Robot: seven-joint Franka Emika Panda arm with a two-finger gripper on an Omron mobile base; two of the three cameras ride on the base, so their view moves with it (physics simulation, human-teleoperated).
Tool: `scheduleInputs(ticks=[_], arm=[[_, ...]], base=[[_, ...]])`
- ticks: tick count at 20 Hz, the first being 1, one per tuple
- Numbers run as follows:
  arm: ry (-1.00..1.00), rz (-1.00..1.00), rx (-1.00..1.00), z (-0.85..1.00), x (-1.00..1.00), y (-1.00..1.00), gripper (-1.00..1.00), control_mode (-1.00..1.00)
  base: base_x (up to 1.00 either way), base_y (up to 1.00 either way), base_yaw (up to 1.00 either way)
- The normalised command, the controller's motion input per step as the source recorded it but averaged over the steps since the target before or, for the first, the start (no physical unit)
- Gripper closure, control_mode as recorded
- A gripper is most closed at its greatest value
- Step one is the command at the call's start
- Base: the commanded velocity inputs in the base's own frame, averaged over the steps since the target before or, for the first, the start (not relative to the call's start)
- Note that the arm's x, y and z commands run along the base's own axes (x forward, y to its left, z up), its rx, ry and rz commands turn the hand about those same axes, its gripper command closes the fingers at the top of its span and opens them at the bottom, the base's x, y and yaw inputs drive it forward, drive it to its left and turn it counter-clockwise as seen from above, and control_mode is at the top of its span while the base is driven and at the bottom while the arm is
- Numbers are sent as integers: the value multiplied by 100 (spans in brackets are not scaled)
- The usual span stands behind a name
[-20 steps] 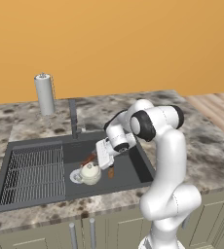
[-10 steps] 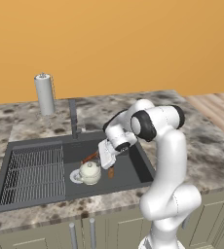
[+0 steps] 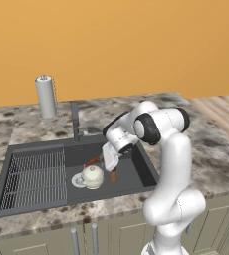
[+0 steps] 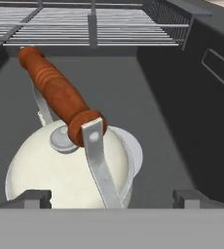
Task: Open the cabinet, pick the kettle from the cabinet, and place it in the sink.
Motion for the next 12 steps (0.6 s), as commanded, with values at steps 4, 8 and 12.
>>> scheduleInputs(ticks=[4,8,12], arm=[[1,-5,0,13,-10,-11,-100,-100],[4,-8,0,12,-20,-16,-100,-100],[2,-8,0,11,-27,-17,-100,-100]], base=[[0,0,0],[0,0,0],[0,0,0]])
